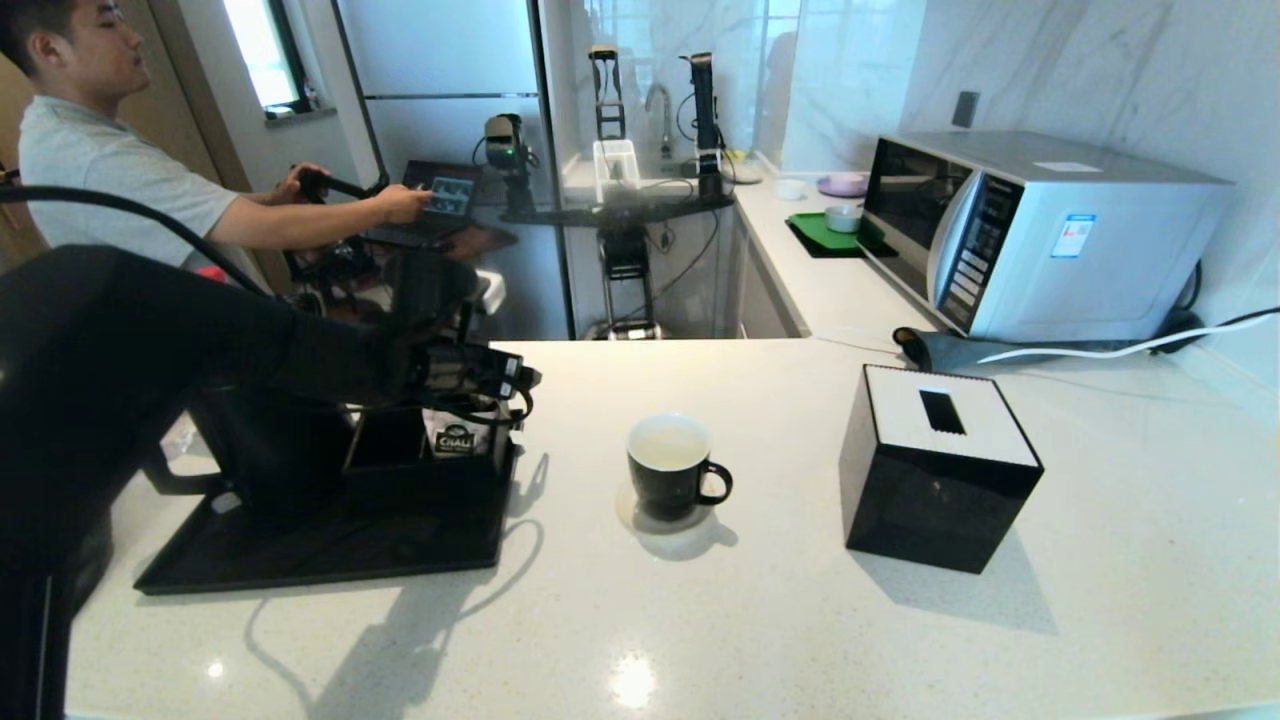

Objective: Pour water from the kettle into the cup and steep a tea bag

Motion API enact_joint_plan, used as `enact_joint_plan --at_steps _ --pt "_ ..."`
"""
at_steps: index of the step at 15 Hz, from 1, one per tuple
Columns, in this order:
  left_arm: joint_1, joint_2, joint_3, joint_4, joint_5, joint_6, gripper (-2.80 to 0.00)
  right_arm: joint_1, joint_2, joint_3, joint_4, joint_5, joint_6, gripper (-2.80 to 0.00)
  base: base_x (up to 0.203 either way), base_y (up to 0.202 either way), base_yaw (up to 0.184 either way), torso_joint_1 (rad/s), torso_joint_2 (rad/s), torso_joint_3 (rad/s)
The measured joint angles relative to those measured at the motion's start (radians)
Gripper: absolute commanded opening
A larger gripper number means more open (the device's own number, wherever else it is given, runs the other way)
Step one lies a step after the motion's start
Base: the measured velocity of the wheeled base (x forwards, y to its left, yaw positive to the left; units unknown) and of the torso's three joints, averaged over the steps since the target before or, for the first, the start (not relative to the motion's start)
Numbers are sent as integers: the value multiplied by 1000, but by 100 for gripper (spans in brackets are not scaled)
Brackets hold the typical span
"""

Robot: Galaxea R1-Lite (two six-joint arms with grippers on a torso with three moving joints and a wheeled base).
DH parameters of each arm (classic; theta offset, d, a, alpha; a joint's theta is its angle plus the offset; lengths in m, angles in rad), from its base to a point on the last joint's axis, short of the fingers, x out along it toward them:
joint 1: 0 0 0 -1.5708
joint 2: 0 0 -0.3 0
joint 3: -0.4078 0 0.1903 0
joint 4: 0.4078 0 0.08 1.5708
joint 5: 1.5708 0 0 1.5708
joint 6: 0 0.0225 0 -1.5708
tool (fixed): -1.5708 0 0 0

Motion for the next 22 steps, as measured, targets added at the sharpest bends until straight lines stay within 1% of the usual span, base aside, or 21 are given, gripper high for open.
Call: enact_joint_plan --at_steps 14,19,22 --pt "5 11 8 -8 0 2 -280 0 0 0 0 0 0 -280 0 0 0 0 0 0" --pt "12 -18 20 -8 17 8 -280 0 0 0 0 0 0 -280 0 0 0 0 0 0" --pt "9 -49 26 -8 13 9 -280 0 0 0 0 0 0 -280 0 0 0 0 0 0"
